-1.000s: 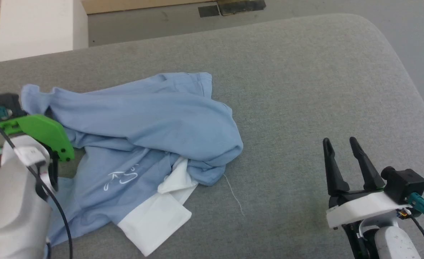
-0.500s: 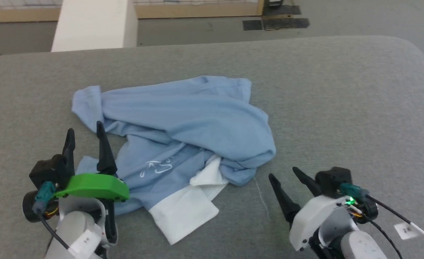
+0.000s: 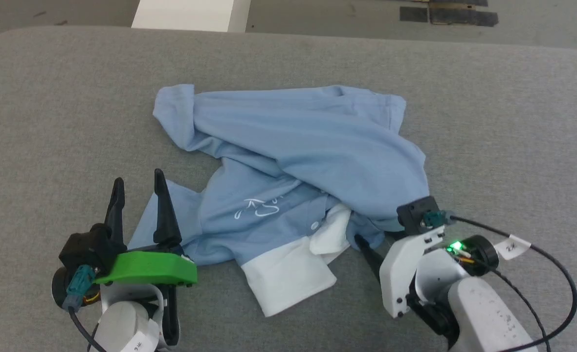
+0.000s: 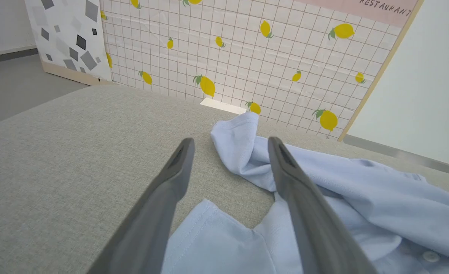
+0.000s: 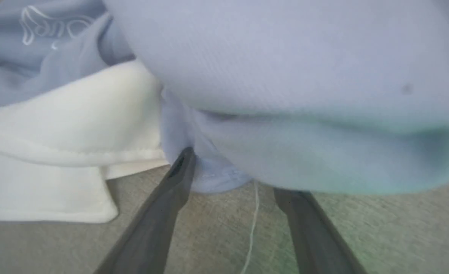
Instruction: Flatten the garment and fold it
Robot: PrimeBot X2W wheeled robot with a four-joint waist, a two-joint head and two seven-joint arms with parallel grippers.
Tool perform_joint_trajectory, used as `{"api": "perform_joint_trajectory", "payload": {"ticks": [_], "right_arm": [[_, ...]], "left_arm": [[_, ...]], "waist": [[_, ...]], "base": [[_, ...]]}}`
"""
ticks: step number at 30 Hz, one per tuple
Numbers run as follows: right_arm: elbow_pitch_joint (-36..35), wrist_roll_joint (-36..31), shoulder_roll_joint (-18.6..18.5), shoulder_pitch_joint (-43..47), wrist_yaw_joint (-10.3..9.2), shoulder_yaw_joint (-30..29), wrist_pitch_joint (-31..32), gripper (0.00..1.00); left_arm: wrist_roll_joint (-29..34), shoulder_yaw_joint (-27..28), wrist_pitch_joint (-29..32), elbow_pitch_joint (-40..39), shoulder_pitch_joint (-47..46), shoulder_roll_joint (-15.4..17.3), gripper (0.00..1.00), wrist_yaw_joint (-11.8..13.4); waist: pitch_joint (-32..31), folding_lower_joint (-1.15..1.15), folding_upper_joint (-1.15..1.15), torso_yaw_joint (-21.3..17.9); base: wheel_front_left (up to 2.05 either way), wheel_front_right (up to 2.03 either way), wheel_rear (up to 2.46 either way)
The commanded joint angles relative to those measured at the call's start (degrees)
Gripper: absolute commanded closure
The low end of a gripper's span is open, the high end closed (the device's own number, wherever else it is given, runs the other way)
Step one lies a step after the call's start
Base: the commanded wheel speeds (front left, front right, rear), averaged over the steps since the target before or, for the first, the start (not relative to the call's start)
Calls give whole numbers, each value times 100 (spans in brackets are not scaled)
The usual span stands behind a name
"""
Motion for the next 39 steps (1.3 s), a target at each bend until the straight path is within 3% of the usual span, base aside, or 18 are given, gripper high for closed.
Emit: {"api": "perform_joint_trajectory", "payload": {"ticks": [1, 2, 8, 14, 20, 24, 25, 32, 39], "right_arm": [[84, -31, -13, -73, -8, -1, 113, 80], [67, -60, -31, -98, -8, -15, 133, 100], [-349, -90, -230, 49, -8, -555, 30, 100], [-1483, -400, -502, 643, -8, -2056, 79, 100], [-2211, -672, -278, 1211, -8, -3588, 370, 100], [-2141, -675, -127, 1299, -8, -4116, 404, 100], [-2105, -661, -91, 1297, -8, -4200, 357, 3], [-1967, -387, 2, 1526, -8, -4375, -585, 0], [-1866, -145, 5, 1982, -8, -3896, -1585, 0]], "left_arm": [[64, 37, -21, 13, -24, -33, 0, -43], [75, 61, -21, 21, -32, -37, 0, -53], [44, 176, -21, 116, 10, -48, 0, -98], [54, 273, -21, 202, 102, -49, 0, -115], [98, 339, -21, 224, 167, -49, 0, -141], [148, 378, -21, 320, 186, -49, 0, -204], [160, 391, -21, 346, 207, -49, 0, -216], [349, 395, -21, 506, 639, 15, 0, -380], [379, 21, 563, 659, 1027, 315, 0, -827]], "waist": [[112, 0, 0, 99], [116, 0, 0, 91], [-14, 0, 0, -88], [-210, 0, 0, -301], [-301, 0, 0, -434], [-331, 0, 0, -474], [-344, 0, 0, -480], [-556, 0, 0, -511], [-696, 0, 0, -588]], "base": [[0, 0, 0], [0, 0, 0], [0, 0, 0], [0, 0, 0], [0, 0, 0], [0, 0, 0], [0, 0, 0], [0, 0, 0], [0, 0, 0]]}}
